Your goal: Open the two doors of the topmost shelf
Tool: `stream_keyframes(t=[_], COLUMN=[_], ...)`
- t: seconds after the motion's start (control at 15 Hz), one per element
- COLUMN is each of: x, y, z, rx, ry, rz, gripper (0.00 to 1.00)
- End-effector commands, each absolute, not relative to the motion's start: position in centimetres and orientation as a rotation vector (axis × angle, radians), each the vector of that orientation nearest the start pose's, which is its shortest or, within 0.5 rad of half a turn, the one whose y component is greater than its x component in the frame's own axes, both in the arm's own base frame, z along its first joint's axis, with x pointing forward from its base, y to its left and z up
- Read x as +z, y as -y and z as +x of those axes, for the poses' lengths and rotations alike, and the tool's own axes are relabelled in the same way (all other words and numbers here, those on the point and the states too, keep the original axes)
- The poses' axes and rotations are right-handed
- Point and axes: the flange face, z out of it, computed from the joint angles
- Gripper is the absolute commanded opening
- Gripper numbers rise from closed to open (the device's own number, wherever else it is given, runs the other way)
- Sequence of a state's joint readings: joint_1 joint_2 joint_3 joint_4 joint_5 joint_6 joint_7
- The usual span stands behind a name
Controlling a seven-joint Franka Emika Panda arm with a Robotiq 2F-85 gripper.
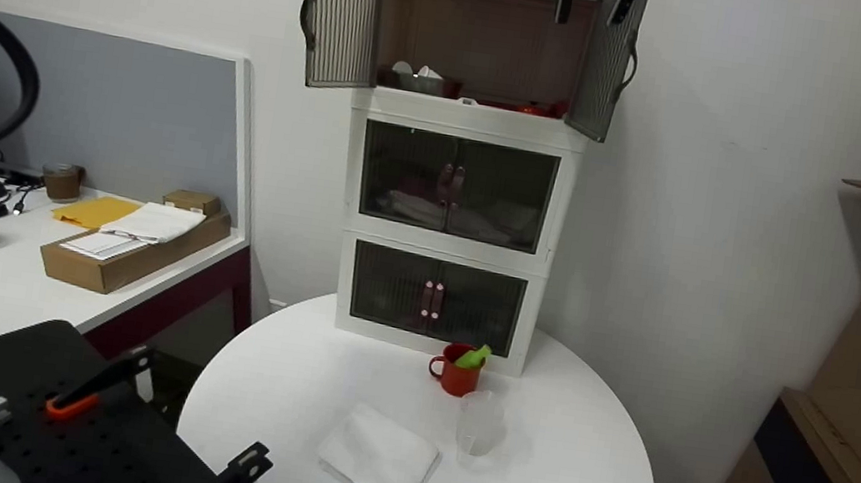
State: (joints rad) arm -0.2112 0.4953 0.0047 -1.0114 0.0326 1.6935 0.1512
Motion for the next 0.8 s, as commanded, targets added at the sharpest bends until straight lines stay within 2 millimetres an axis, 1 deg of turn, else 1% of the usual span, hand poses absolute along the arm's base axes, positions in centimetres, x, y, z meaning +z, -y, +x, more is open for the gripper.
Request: stream_keyframes(t=[0.0, 0.13, 0.2, 0.33, 0.47, 0.53, 0.6, 0.73], x=[59.8, 58.4, 57.5, 55.0, 51.8, 49.8, 47.9, 44.7], y=[10.1, 7.3, 5.8, 2.3, -2.1, -4.6, -6.6, -9.7], z=[68.5, 67.9, 67.1, 66.5, 65.9, 65.7, 65.6, 65.2], rx=[-0.292, -0.216, -0.157, -0.051, 0.054, 0.105, 0.13, 0.175], ry=[-0.331, -0.226, -0.184, -0.091, 0.034, 0.114, 0.147, 0.199], rz=[-2.98, -2.991, -3.002, -3.017, -3.02, -3.026, -3.037, -3.05], gripper=[1.0, 1.0, 1.0, 1.0, 1.0, 1.0, 1.0, 1.0])
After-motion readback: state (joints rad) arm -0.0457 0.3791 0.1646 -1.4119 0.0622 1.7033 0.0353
